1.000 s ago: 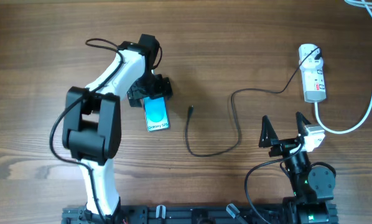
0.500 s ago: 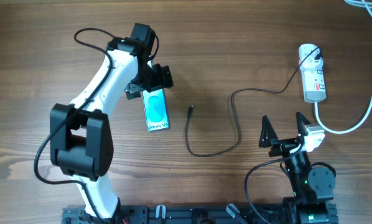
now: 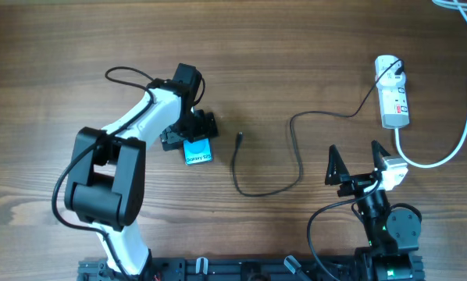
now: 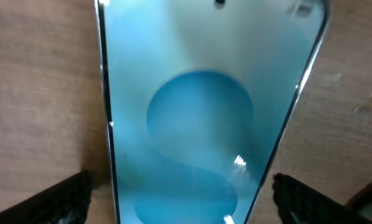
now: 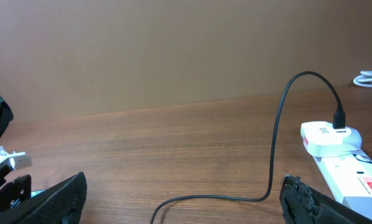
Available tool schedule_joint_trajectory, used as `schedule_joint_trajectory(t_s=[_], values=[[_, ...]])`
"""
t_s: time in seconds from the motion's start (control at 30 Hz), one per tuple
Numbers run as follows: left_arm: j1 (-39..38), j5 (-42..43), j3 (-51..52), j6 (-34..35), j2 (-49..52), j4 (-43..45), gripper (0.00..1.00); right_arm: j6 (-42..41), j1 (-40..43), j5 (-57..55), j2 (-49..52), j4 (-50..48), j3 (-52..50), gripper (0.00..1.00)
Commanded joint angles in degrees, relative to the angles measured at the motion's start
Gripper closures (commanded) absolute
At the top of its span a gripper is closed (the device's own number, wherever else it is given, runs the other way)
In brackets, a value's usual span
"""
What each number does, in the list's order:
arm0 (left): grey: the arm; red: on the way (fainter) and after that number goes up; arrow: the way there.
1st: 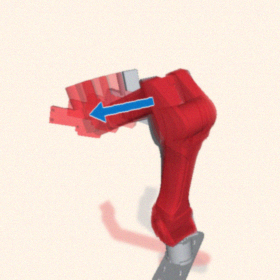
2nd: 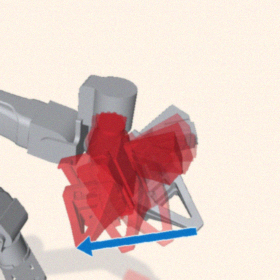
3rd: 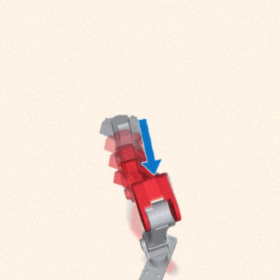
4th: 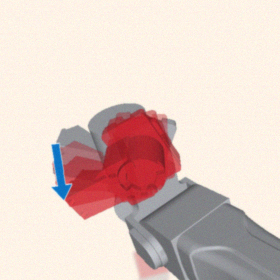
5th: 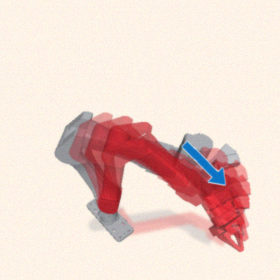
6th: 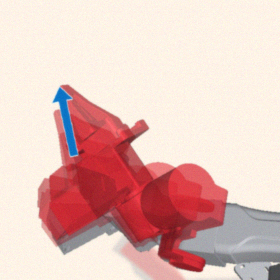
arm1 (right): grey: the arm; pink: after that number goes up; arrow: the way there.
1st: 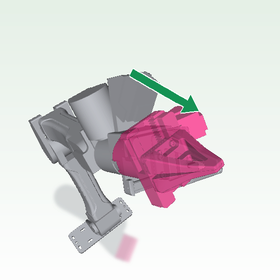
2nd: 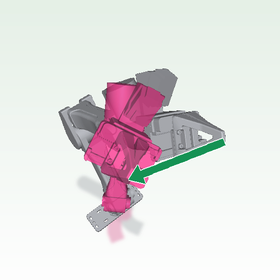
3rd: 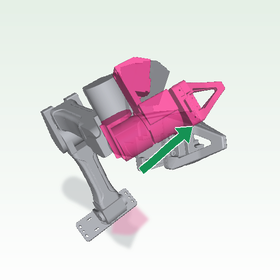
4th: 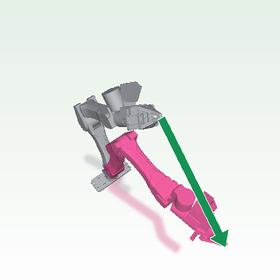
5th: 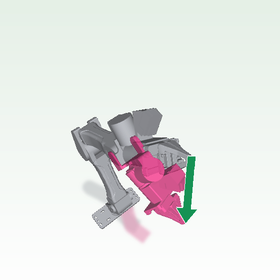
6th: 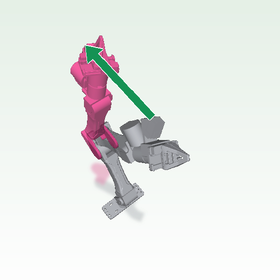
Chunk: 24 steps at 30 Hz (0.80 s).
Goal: Plug charger to phone and switch on socket
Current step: 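Lift the phone with the left gripper and tilt it upright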
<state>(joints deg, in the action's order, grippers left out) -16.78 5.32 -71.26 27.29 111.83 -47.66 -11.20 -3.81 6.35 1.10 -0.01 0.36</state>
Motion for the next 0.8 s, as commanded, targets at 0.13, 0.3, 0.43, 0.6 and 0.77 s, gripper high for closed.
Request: schedule_joint_trajectory(t_s=[0.13, 0.3, 0.43, 0.6, 0.77], values=[[0.1, -0.3, 1.7, 0.6, 0.7, 2.3, 0.14, 0.7, 0.3, -0.7, -0.7, -0.3, -0.1, 0.0], [-0.6, -1.4, 1.7, 0.6, 0.7, 2.0, 0.16, 0.7, 0.3, -0.7, -0.7, -0.3, -0.1, 0.0], [-2.2, -4.0, 1.7, 0.6, 0.7, 1.4, 0.16, 0.7, 0.3, -0.7, -0.7, -0.3, -0.1, 0.0], [-4.0, -7.4, 1.7, 0.6, 0.8, 0.5, 0.09, 0.7, 0.3, -0.7, -0.7, -0.3, -0.1, 0.0], [-4.0, -7.4, 2.6, 0.6, 0.8, 0.1, 0.08, 0.7, 0.3, -0.7, -0.7, -0.3, -0.1, 0.0]])
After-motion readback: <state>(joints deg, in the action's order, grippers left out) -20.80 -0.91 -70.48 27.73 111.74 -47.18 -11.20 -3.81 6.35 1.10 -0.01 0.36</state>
